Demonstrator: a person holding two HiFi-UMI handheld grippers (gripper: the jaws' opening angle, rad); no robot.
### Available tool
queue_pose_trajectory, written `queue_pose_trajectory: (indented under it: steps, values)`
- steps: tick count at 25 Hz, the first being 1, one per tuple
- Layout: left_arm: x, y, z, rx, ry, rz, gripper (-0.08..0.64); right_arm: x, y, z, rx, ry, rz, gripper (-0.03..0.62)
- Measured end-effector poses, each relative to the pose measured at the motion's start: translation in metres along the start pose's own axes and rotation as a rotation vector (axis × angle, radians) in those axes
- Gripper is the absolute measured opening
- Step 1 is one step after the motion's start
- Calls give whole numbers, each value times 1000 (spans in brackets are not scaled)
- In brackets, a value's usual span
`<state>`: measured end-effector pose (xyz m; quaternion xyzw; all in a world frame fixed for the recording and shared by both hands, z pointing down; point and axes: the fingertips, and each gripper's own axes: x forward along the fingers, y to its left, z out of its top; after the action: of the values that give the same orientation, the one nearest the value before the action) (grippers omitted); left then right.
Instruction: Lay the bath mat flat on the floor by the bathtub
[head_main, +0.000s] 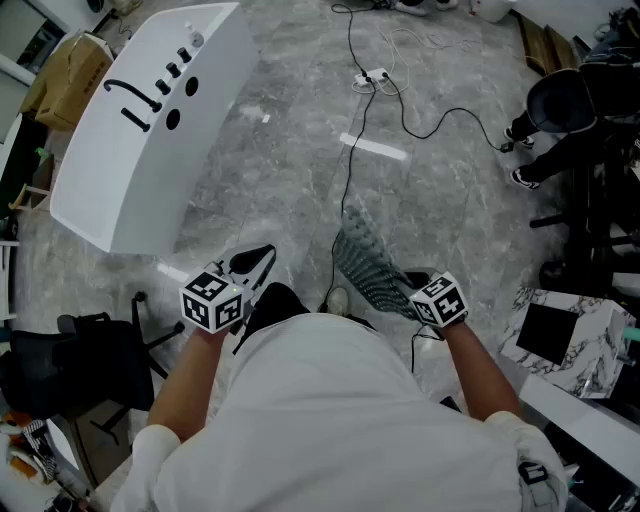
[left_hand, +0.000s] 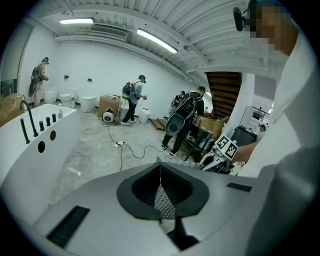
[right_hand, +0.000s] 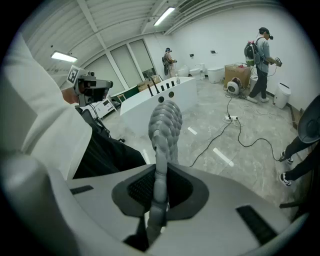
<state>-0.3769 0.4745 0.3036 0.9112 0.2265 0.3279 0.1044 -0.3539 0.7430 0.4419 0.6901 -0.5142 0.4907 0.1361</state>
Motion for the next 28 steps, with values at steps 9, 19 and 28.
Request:
queue_pose_trajectory:
  steps: [9,19,28]
  values:
    - [28,62,34,-7,-21,-21,18,15,-58,83,30,-41,-29,46]
    - [67,212,131,-55,-82,-61,18,41,-146,247,134,-76,-104,48]
    - [46,333,175,-114,-146,-3,18,78,-236,425,110,-148,-179,48]
